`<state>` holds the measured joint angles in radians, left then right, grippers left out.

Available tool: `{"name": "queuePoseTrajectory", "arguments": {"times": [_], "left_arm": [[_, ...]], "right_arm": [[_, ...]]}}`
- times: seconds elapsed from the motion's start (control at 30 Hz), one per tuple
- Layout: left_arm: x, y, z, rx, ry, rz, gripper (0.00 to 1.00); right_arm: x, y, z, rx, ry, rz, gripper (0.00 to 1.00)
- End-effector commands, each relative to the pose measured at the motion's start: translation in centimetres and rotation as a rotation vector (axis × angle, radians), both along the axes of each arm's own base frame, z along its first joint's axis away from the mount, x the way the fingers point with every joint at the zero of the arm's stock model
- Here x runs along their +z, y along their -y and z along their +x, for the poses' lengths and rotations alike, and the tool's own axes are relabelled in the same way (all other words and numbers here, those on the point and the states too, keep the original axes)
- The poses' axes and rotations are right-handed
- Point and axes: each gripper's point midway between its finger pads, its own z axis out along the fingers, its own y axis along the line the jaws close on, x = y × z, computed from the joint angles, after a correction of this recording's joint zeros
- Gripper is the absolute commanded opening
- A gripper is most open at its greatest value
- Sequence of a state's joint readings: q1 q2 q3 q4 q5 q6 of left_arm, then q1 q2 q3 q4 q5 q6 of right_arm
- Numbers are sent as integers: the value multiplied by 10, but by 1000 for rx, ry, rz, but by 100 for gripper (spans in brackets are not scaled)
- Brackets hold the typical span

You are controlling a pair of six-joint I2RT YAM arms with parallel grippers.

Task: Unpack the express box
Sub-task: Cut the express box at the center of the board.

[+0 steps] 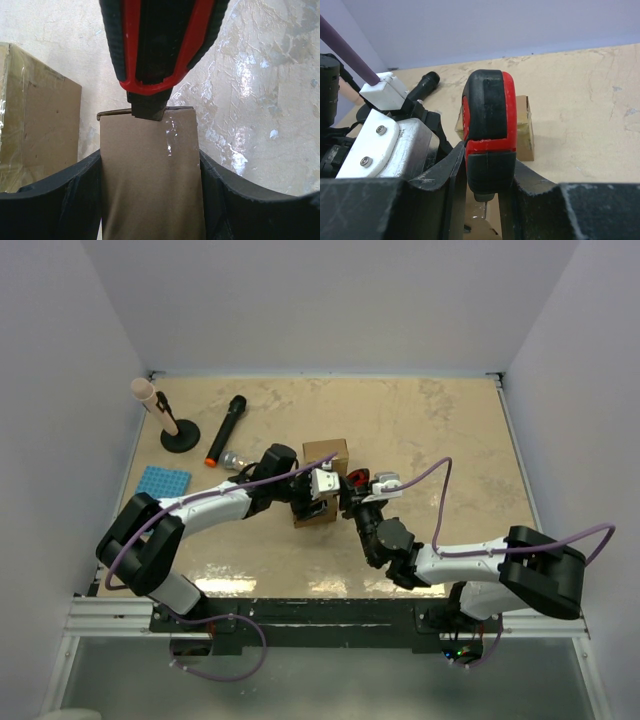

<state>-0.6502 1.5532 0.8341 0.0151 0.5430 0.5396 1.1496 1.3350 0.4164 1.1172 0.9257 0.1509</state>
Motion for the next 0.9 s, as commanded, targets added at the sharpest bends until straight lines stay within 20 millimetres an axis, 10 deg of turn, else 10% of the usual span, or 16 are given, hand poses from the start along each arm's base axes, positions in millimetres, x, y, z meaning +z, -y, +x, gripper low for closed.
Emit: {"name": "queuePoseTrajectory", "arguments": {"times": [0.0, 0.87], "left_arm": [[-15, -11, -24, -21, -89, 45, 0], [-15, -13, -25, -9, -88, 38, 0]], "right_arm": [[17, 9, 1, -39, 33, 61, 0], [4, 4, 2, -35, 9, 29, 0]]}}
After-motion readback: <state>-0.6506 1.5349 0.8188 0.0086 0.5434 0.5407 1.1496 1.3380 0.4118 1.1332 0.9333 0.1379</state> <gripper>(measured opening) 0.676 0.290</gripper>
